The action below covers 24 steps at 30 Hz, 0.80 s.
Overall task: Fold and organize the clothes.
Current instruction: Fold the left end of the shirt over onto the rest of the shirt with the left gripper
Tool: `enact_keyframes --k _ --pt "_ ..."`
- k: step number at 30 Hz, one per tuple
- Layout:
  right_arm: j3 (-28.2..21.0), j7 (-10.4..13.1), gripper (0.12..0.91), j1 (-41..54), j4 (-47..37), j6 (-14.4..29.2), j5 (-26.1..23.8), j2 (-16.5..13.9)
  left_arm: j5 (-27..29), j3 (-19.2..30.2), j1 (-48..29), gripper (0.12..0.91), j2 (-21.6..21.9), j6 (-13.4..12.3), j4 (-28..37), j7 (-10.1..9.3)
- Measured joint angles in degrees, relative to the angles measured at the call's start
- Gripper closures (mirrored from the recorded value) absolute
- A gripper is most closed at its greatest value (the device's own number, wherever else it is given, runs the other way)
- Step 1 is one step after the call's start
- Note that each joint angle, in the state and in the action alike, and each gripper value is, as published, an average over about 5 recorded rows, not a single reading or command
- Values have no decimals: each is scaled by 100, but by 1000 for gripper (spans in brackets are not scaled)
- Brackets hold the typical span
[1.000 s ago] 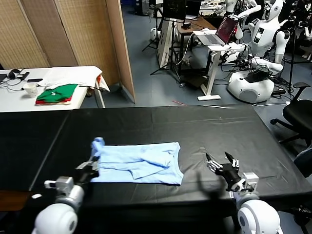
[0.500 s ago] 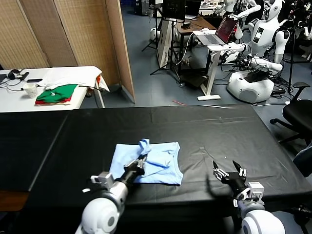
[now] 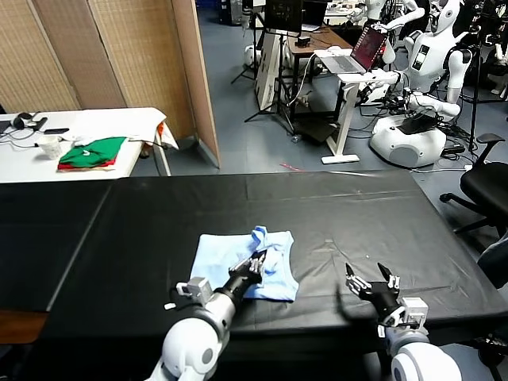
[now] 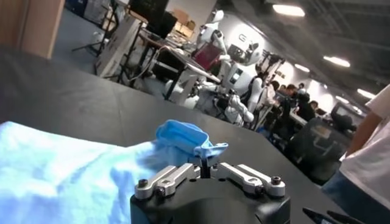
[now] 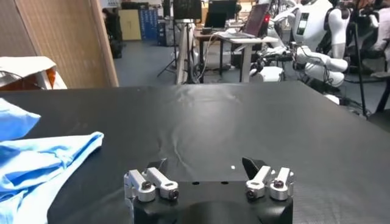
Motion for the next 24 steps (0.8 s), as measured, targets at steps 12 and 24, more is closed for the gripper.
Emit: enact_keyframes --k 12,24 --pt "-179 -109 118 -15 44 8 20 -144 425 48 -37 802 -311 -169 456 19" --pt "-719 -137 118 331 50 -107 192 -407 -521 -46 222 159 -477 -103 -9 -142"
